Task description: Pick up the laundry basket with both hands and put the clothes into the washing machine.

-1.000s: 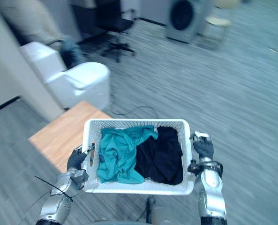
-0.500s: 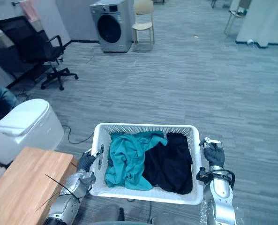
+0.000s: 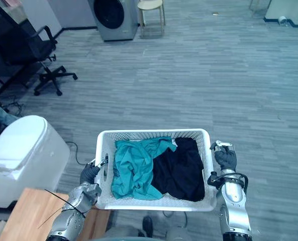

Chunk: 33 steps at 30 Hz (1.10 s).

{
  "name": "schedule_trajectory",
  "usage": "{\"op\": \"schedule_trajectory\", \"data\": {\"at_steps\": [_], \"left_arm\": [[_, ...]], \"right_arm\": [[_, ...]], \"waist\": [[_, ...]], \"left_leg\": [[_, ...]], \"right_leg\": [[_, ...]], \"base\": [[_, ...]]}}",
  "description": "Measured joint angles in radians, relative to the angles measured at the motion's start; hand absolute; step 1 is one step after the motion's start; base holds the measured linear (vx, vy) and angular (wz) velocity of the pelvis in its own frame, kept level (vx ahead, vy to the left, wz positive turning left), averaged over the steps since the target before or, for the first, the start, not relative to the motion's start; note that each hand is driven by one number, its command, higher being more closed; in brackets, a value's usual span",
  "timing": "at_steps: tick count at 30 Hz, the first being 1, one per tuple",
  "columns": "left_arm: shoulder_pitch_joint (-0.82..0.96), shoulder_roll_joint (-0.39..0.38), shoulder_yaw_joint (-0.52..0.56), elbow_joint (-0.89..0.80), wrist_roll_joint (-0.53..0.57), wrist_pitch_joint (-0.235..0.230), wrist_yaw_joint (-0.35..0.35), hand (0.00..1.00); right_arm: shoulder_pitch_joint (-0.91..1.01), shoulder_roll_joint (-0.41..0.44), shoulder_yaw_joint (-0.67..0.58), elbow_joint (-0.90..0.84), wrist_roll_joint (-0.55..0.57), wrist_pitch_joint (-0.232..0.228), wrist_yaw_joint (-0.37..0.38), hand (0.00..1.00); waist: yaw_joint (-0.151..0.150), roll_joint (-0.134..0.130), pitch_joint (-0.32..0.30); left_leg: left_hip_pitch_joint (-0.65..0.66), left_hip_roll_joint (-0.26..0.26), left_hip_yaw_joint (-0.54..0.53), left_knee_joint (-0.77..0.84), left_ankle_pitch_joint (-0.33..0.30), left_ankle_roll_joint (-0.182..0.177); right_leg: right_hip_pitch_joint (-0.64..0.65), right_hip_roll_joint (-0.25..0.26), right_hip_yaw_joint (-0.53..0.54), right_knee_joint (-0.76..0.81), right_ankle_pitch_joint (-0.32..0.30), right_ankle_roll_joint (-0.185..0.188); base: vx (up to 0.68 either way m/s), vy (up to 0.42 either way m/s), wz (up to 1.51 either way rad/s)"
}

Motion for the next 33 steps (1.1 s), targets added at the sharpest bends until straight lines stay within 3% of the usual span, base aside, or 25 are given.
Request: {"op": "schedule_trajectory", "data": {"at_steps": [1, 3, 5, 6, 7, 8, 9, 10, 11, 13, 14, 15, 17, 19, 20, 21, 22, 24, 26, 27, 28, 29, 31, 32, 33], "left_arm": [[-0.004, 0.002, -0.001, 0.0, 0.001, 0.0, 0.007, 1.0], [-0.015, 0.02, -0.009, 0.0, 0.001, 0.0, 0.01, 1.0], [-0.046, 0.032, -0.029, -0.001, 0.001, 0.0, 0.01, 1.0], [-0.064, 0.033, -0.042, -0.001, 0.0, 0.0, 0.01, 1.0], [-0.09, 0.037, -0.058, -0.006, 0.0, 0.0, 0.01, 1.0], [-0.097, 0.042, -0.06, -0.01, 0.0, 0.0, 0.01, 1.0], [-0.104, 0.043, -0.064, -0.014, 0.0, 0.0, 0.01, 1.0], [-0.104, 0.037, -0.068, -0.02, 0.0, 0.0, 0.01, 1.0], [-0.104, 0.03, -0.08, -0.022, 0.004, 0.0, 0.009, 1.0], [-0.108, 0.016, -0.085, -0.022, 0.012, 0.002, 0.009, 1.0], [-0.107, 0.008, -0.088, -0.022, 0.013, 0.004, 0.009, 1.0], [-0.103, 0.004, -0.105, -0.022, 0.013, 0.004, 0.008, 1.0], [-0.093, 0.008, -0.1, -0.022, 0.009, 0.003, -0.004, 1.0], [-0.078, 0.003, -0.091, -0.022, 0.001, 0.0, -0.012, 1.0], [-0.075, 0.003, -0.086, -0.022, 0.0, 0.0, -0.012, 1.0], [-0.072, 0.003, -0.077, -0.022, -0.001, 0.001, -0.012, 1.0], [-0.063, 0.001, -0.066, -0.022, -0.001, 0.001, -0.012, 1.0], [-0.058, -0.004, -0.061, -0.023, -0.001, 0.001, -0.012, 1.0], [-0.058, -0.019, -0.063, -0.034, -0.002, 0.001, -0.012, 1.0], [-0.058, -0.024, -0.065, -0.037, -0.001, 0.0, -0.012, 1.0], [-0.047, -0.023, -0.071, -0.036, 0.002, 0.002, -0.01, 1.0], [-0.036, -0.023, -0.073, -0.033, 0.002, 0.008, -0.005, 1.0], [-0.035, -0.023, -0.075, -0.035, 0.006, 0.009, 0.005, 1.0], [-0.035, -0.008, -0.081, -0.034, 0.015, 0.008, 0.007, 1.0], [-0.032, 0.004, -0.086, -0.036, 0.025, 0.009, 0.009, 1.0]], "right_arm": [[0.003, 0.012, -0.002, -0.003, -0.001, 0.004, -0.001, 1.0], [0.008, 0.025, -0.009, -0.012, -0.001, 0.006, -0.002, 1.0], [0.04, 0.045, -0.036, -0.065, 0.001, 0.008, -0.003, 1.0], [0.066, 0.058, -0.055, -0.111, 0.006, 0.006, -0.006, 1.0], [0.097, 0.078, -0.081, -0.172, 0.014, 0.0, -0.007, 1.0], [0.102, 0.093, -0.087, -0.184, 0.015, -0.007, -0.007, 1.0], [0.121, 0.102, -0.09, -0.209, 0.023, -0.012, -0.009, 1.0], [0.135, 0.095, -0.091, -0.219, 0.025, -0.019, -0.013, 1.0], [0.165, 0.081, -0.099, -0.239, 0.033, -0.021, -0.02, 1.0], [0.201, 0.084, -0.11, -0.261, 0.035, -0.008, -0.02, 1.0], [0.213, 0.082, -0.117, -0.265, 0.042, -0.005, -0.02, 1.0], [0.239, 0.073, -0.128, -0.301, 0.063, 0.008, -0.02, 1.0], [0.258, 0.071, -0.12, -0.339, 0.076, 0.004, -0.019, 1.0], [0.248, 0.058, -0.111, -0.343, 0.093, 0.004, -0.018, 1.0], [0.237, 0.051, -0.106, -0.343, 0.095, 0.004, -0.018, 1.0], [0.216, 0.045, -0.094, -0.343, 0.095, 0.005, -0.019, 1.0], [0.215, 0.041, -0.08, -0.343, 0.094, 0.009, -0.019, 1.0], [0.204, 0.032, -0.076, -0.342, 0.094, 0.012, -0.023, 1.0], [0.193, 0.015, -0.079, -0.335, 0.092, -0.005, -0.041, 1.0], [0.189, 0.003, -0.082, -0.317, 0.092, -0.018, -0.043, 1.0], [0.171, 0.007, -0.083, -0.271, 0.089, -0.011, -0.045, 1.0], [0.17, 0.021, -0.083, -0.242, 0.082, 0.001, -0.045, 1.0], [0.165, 0.028, -0.088, -0.216, 0.067, 0.011, -0.045, 1.0], [0.163, 0.035, -0.086, -0.198, 0.057, 0.009, -0.043, 1.0], [0.164, 0.032, -0.084, -0.199, 0.045, 0.01, -0.04, 1.0]], "waist": [[-0.004, 0.0, 0.001], [-0.008, -0.001, 0.002], [-0.016, -0.019, 0.016], [-0.016, -0.021, 0.017], [-0.016, -0.027, 0.018], [-0.011, -0.05, 0.021], [-0.007, -0.064, 0.011], [-0.029, -0.049, 0.005], [-0.051, -0.012, -0.018], [-0.066, -0.004, -0.029], [-0.066, -0.005, -0.028], [-0.061, 0.007, -0.023], [-0.059, 0.019, -0.005], [-0.032, 0.026, -0.003], [-0.009, 0.031, 0.001], [0.017, 0.033, 0.005], [0.034, 0.032, 0.005], [0.043, 0.029, 0.005], [0.049, 0.018, -0.012], [0.047, 0.015, -0.018], [0.052, -0.024, -0.042], [0.04, -0.059, -0.079], [0.011, -0.065, -0.075], [0.02, -0.075, -0.068], [0.031, -0.091, -0.071]], "left_leg": [[0.031, -0.007, -0.009, -0.009, -0.003, -0.004], [0.089, -0.009, -0.03, -0.039, -0.005, -0.009], [0.163, -0.007, -0.058, -0.063, -0.028, -0.014], [0.191, 0.0, -0.08, -0.065, -0.067, 0.012], [0.227, 0.012, -0.097, -0.065, -0.149, 0.04], [0.245, 0.003, -0.095, -0.063, -0.167, 0.042], [0.262, 0.004, -0.098, -0.043, -0.222, 0.044], [0.268, 0.024, -0.12, -0.017, -0.264, 0.034], [0.289, 0.065, -0.146, -0.017, -0.288, 0.0], [0.254, 0.077, -0.138, 0.135, -0.272, -0.085], [0.221, 0.072, -0.139, 0.228, -0.249, -0.127], [0.115, 0.085, -0.142, 0.537, -0.136, -0.28], [0.006, 0.161, -0.087, 0.94, -0.023, -0.352], [-0.096, 0.221, -0.074, 1.2, -0.031, -0.341], [-0.143, 0.249, -0.062, 1.241, -0.046, -0.314], [-0.202, 0.292, -0.026, 1.22, -0.08, -0.252], [-0.246, 0.34, 0.02, 1.119, -0.114, -0.196], [-0.293, 0.358, 0.045, 0.831, -0.14, -0.159], [-0.269, 0.311, 0.006, 0.326, -0.118, -0.184], [-0.268, 0.291, -0.015, 0.237, -0.107, -0.201], [-0.253, 0.233, -0.021, 0.224, -0.019, -0.196], [-0.252, 0.18, 0.003, 0.271, -0.017, -0.163], [-0.303, 0.186, 0.017, 0.468, -0.048, -0.113], [-0.319, 0.162, 0.038, 0.52, -0.085, -0.143], [-0.202, 0.123, 0.075, 0.317, -0.11, -0.084]], "right_leg": [[-0.05, 0.007, -0.009, 0.069, -0.019, 0.01], [-0.148, 0.019, -0.062, 0.09, -0.073, -0.017], [-0.197, 0.043, -0.115, -0.054, -0.109, -0.023], [-0.211, 0.057, -0.144, -0.143, -0.113, -0.021], [-0.222, 0.069, -0.203, -0.288, -0.107, -0.025], [-0.226, 0.065, -0.228, -0.367, -0.09, -0.042], [-0.224, 0.073, -0.286, -0.517, -0.03, -0.104], [-0.218, 0.087, -0.308, -0.515, 0.034, -0.141], [-0.21, 0.106, -0.344, -0.484, 0.019, -0.18], [-0.174, 0.091, -0.383, -0.464, -0.04, -0.275], [-0.154, 0.083, -0.385, -0.47, -0.05, -0.287], [-0.069, 0.08, -0.381, -0.517, -0.066, -0.297], [0.059, 0.094, -0.38, -0.575, -0.098, -0.3], [0.154, 0.118, -0.332, -0.633, -0.126, -0.307], [0.192, 0.124, -0.299, -0.662, -0.14, -0.302], [0.234, 0.124, -0.256, -0.684, -0.162, -0.309], [0.271, 0.112, -0.223, -0.692, -0.183, -0.309], [0.316, 0.08, -0.191, -0.705, -0.226, -0.301], [0.346, 0.035, -0.152, -0.714, -0.285, -0.274], [0.358, 0.024, -0.145, -0.72, -0.303, -0.262], [0.387, -0.031, -0.112, -0.735, -0.331, -0.217], [0.412, -0.08, -0.082, -0.724, -0.32, -0.182], [0.407, -0.082, -0.042, -0.623, -0.227, -0.114], [0.37, -0.064, -0.025, -0.482, -0.154, -0.078], [0.249, -0.074, -0.021, -0.216, 0.004, 0.011]], "base": [[0.49, 0.168, 0.17], [0.37, 0.095, 0.12], [0.35, 0.033, 0.33], [0.39, 0.005, 0.4], [0.34, -0.006, 0.24], [0.42, -0.033, 0.06], [0.41, -0.052, 0.07], [0.52, -0.091, 0.37], [0.47, -0.095, 0.54], [0.56, -0.132, 0.39], [0.7, -0.152, 0.3], [0.59, -0.115, 0.29], [0.54, -0.077, 0.18], [0.48, -0.021, -0.39], [0.47, 0.076, -0.88], [0.42, 0.127, -0.98], [0.34, 0.131, -0.85], [0.37, 0.191, -0.6], [0.49, 0.318, -0.48], [0.54, 0.365, -0.53], [0.64, 0.37, -0.41], [0.83, 0.403, -0.22], [0.65, 0.326, 0.04], [0.35, 0.319, -0.45], [0.43, 0.321, -0.27]]}}
